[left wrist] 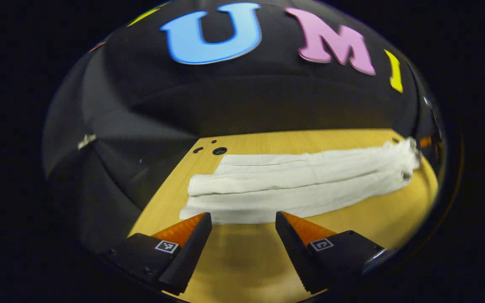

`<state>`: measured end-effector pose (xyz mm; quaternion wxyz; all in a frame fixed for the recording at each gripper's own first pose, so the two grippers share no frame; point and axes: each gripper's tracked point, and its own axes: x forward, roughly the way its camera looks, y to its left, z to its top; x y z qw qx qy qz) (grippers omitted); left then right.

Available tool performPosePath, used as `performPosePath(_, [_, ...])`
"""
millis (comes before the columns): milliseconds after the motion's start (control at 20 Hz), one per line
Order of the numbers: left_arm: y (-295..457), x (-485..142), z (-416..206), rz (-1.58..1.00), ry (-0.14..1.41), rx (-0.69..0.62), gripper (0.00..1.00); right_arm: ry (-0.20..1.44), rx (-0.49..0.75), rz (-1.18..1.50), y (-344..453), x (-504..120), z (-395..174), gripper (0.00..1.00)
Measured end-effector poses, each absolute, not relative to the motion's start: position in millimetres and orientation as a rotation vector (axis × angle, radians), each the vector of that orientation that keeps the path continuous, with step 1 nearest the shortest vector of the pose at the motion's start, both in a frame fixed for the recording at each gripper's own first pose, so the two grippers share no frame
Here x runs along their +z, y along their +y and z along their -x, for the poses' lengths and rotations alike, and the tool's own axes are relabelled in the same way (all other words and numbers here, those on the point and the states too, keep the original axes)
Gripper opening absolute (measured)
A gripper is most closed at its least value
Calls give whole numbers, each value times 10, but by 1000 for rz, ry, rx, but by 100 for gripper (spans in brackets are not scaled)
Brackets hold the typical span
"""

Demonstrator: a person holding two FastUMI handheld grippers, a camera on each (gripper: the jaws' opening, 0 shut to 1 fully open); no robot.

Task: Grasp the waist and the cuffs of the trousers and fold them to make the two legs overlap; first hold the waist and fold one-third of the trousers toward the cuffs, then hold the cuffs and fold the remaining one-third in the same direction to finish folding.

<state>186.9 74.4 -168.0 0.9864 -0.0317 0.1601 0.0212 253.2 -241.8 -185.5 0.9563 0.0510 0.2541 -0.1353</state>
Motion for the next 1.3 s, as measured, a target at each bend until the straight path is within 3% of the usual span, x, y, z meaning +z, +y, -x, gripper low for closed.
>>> performPosePath(250, [879,-1758,-1705,271,302,144,98,556,-339,-289,-2482,-2105,-2537,98])
performPosePath(550, [930,-1583,-1363,290,303,178,96,617,-389,-445,-2410,-2408,-2536,100])
performPosePath(1050, [516,-1008,-1179,281,253,108,96,614,-414,-315,-2239,-2608,-2619,99])
performPosePath(1150, [361,-988,-1121,279,268,74,96,619,-397,-337,-2208,-2548,-2598,89])
performPosePath(1250, [264,-1005,-1070,277,281,57,96,629,-374,-359,-2139,-2601,-2644,72])
performPosePath(1300, [207,-1010,-1052,280,283,51,96,632,-364,-368,-2118,-2600,-2635,54])
